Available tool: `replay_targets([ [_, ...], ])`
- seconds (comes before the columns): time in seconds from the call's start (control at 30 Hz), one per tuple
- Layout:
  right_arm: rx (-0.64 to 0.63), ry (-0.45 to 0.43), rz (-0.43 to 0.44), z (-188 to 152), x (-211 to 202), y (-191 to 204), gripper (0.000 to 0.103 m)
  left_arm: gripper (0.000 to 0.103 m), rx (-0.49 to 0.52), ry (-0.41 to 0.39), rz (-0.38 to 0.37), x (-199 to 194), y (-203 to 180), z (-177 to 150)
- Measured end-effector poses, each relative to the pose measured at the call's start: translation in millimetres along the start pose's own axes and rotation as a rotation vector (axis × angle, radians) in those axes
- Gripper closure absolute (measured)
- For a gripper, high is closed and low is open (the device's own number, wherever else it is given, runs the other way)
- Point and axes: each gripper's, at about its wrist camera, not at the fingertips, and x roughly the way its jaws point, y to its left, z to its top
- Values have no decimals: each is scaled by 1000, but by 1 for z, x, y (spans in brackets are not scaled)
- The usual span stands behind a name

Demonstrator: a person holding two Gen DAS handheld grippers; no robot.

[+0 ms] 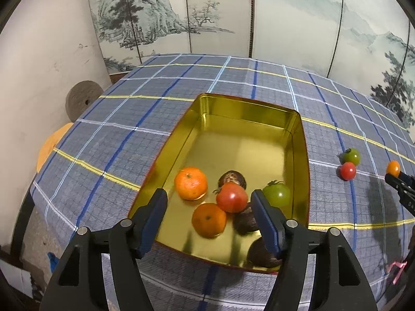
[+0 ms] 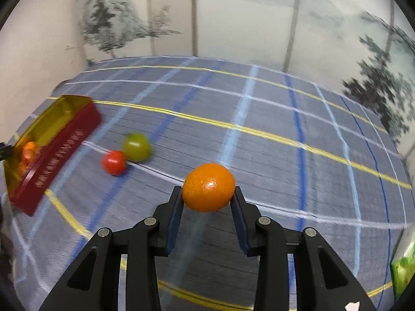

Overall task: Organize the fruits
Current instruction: 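Carry the orange cherry tomato into the tin and open the right gripper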

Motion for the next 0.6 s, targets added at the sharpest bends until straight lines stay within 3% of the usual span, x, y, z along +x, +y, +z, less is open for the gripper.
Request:
replay_targets([
  [0.6,-246,-48,320,41,-20,173,69,36,-117,-19,74,-16,68,-9],
])
